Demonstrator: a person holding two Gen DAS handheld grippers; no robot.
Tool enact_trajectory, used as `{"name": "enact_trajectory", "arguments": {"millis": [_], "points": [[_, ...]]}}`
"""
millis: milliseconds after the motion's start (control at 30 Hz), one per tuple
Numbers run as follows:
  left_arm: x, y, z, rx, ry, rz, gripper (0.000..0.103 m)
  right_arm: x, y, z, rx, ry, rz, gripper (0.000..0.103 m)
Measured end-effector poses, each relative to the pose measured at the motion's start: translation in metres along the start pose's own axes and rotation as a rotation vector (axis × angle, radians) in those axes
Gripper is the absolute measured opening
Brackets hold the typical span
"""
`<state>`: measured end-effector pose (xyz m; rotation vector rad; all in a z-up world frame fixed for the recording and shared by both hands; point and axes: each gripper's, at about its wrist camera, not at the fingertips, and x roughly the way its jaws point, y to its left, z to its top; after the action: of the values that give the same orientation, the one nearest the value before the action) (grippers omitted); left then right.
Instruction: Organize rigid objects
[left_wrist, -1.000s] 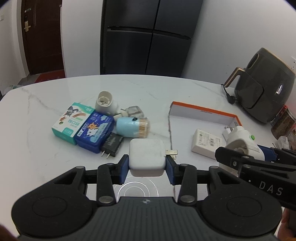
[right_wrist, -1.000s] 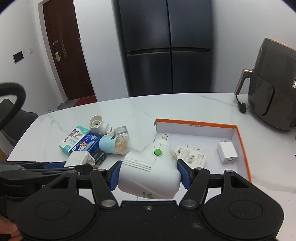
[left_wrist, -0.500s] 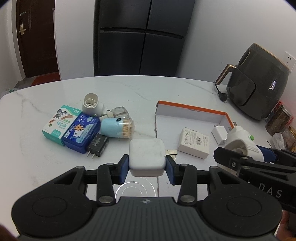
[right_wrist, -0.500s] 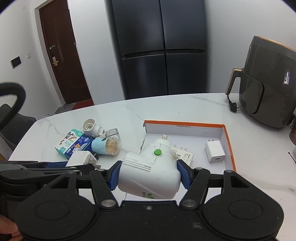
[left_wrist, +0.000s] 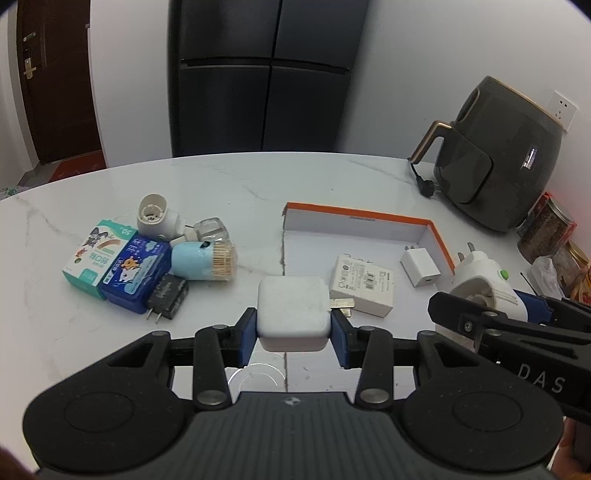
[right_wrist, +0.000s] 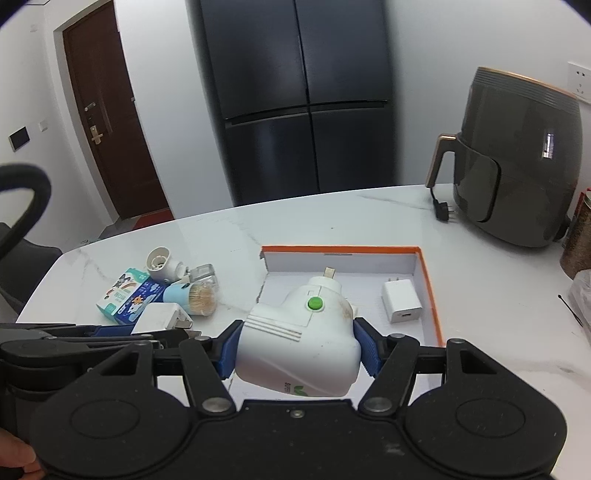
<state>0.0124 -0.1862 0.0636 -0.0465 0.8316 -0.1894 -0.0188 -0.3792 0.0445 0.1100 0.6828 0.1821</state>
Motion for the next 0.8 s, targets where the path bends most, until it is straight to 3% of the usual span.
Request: {"name": "enact_trajectory", "arguments": {"millis": [800], "points": [[0.011, -0.031, 0.000, 0.043, 0.012, -0.041, 0.042, -0.009, -0.036, -0.004, 0.061, -0.002, -0.049, 0.076]]}}
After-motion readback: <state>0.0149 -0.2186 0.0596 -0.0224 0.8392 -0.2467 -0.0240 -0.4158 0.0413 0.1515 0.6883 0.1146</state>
